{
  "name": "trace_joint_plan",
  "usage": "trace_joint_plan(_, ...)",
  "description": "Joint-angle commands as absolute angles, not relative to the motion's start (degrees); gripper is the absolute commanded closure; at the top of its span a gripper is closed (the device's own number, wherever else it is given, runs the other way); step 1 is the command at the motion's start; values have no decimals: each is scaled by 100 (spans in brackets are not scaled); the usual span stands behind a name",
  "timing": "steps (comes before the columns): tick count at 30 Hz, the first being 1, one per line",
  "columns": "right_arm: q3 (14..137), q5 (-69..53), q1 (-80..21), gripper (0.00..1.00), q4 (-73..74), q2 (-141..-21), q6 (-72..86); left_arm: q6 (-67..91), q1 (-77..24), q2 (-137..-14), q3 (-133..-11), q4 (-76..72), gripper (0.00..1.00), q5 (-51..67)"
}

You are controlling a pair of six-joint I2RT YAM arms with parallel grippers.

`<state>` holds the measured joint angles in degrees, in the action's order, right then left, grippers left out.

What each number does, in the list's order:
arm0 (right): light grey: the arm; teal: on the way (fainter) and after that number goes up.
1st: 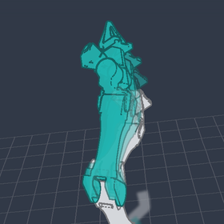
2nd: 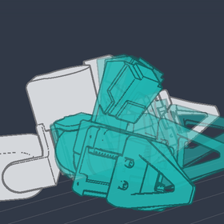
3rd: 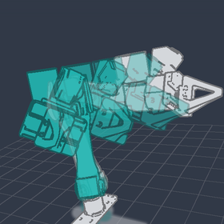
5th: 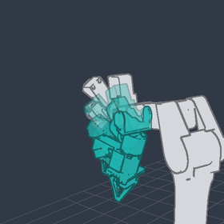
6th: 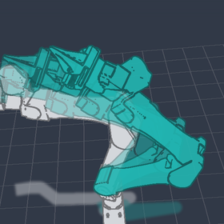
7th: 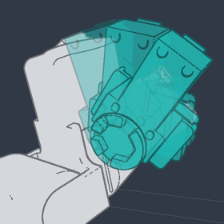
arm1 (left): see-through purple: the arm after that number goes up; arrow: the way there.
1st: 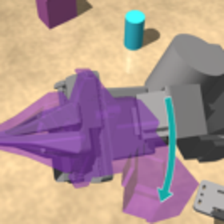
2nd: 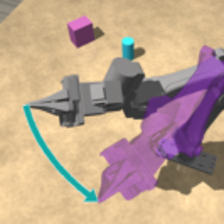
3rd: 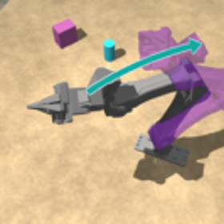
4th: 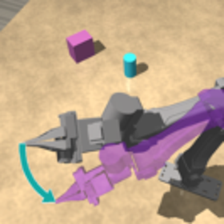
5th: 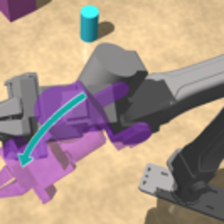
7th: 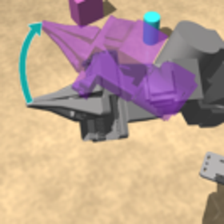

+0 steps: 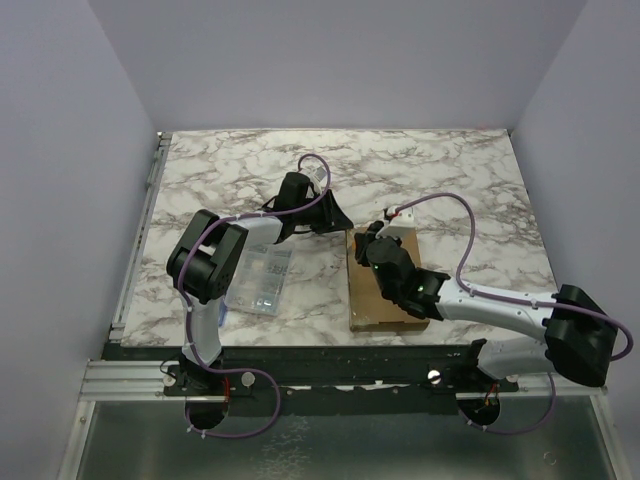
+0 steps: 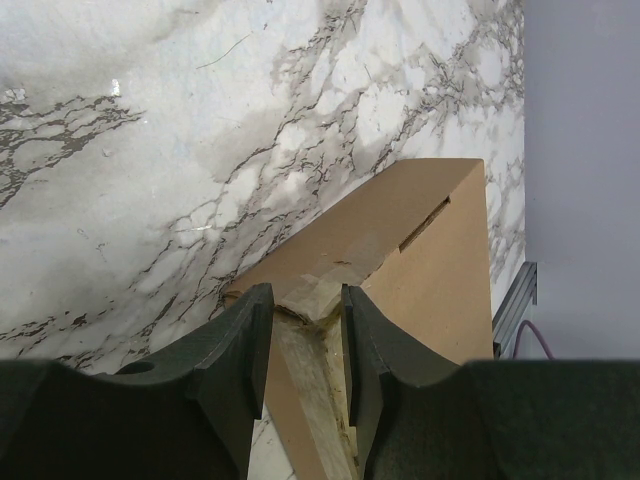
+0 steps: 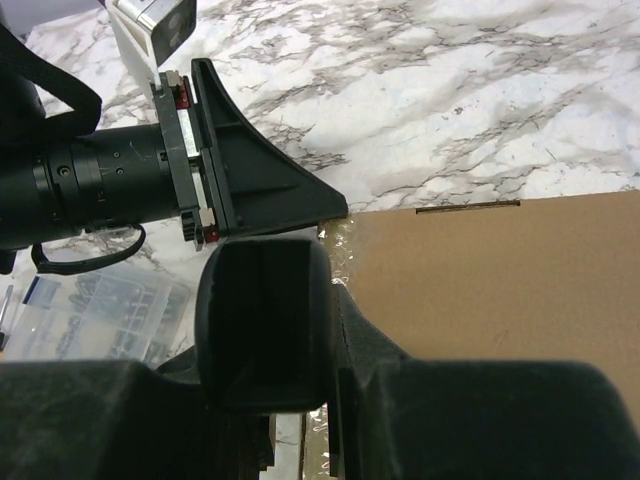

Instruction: Unpack the express box

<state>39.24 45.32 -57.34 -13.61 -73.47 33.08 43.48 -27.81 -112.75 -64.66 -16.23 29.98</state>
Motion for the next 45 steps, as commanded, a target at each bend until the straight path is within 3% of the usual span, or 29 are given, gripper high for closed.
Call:
trace_joint_plan(1,3858,4453,-5784,99,-1371,-7472,3409,4279,-2740,-11469,-6346,-1529,62,2700)
trace_joint_plan(6,4015,4503,-5956,99,-977,-7495,3478,4315,-2742,-11476,-6296,-1538,62,2602)
trace_joint_plan(13,4767,5058,-6571,99,1187,-7803,4459,4358,-2742,-11512,-6233,-1545,63,2396)
trace_joint_plan(24,5584,5547,-7538,100,3267,-8245,5775,4299,-2733,-11554,-6259,-1493,63,2218)
trace_joint_plan(26,5482,5634,-7542,100,3084,-8260,5706,4250,-2727,-11489,-6315,-1432,60,2247)
trace_joint_plan(30,5291,5975,-7533,100,2359,-8204,4934,3797,-2651,-10988,-6535,-827,39,2036)
trace_joint_plan(36,4890,5720,-7189,100,574,-8067,3368,3617,-2385,-9924,-6507,238,22,1503)
trace_joint_plan(45,4639,4777,-6275,100,-1508,-8257,1651,4084,-2451,-9906,-6087,238,24,2539)
